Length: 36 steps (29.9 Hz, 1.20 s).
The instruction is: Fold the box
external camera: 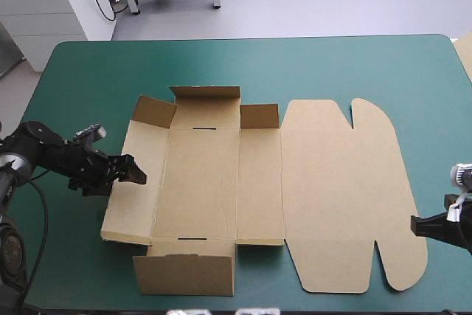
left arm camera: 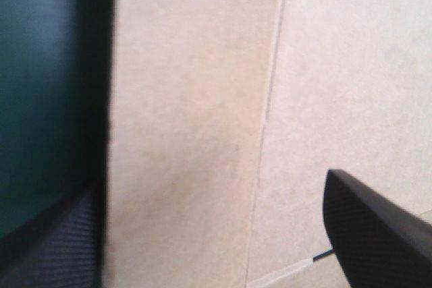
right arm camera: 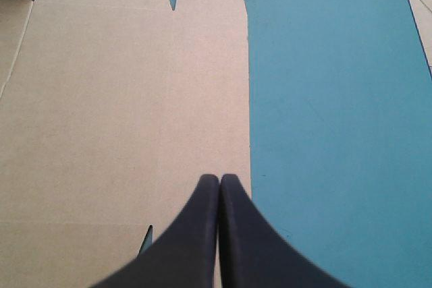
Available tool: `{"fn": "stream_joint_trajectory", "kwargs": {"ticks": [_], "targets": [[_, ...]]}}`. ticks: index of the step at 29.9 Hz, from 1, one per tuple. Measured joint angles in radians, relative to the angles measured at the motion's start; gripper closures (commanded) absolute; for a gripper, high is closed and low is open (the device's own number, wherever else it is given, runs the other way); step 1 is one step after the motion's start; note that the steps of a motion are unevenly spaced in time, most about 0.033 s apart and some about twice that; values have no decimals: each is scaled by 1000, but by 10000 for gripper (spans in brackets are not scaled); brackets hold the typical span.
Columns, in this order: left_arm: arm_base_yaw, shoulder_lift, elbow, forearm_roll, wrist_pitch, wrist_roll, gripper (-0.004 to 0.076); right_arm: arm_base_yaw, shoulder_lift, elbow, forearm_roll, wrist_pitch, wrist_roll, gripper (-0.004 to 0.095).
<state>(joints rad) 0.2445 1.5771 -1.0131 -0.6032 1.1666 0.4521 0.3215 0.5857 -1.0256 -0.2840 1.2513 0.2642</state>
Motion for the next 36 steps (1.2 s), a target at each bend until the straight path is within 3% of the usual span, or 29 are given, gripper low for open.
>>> {"fn": "stream_joint_trajectory", "kwargs": {"ticks": [8,10,15,27,36], "targets": [[-112,0,1,-11,16,-74,150,0,0,0,0,0,0,929],[-122,0,1,-21,17,-91,241,0,0,0,1,0,0,929],[-129,0,1,-44,19,-103,712,0,0,0,1,0,0,929],[-131,0,-15,-56,36,-92,731,0,0,0,8,0,0,929],[-200,1,-262,187,47,-138,731,0,0,0,10,0,0,929]]}}
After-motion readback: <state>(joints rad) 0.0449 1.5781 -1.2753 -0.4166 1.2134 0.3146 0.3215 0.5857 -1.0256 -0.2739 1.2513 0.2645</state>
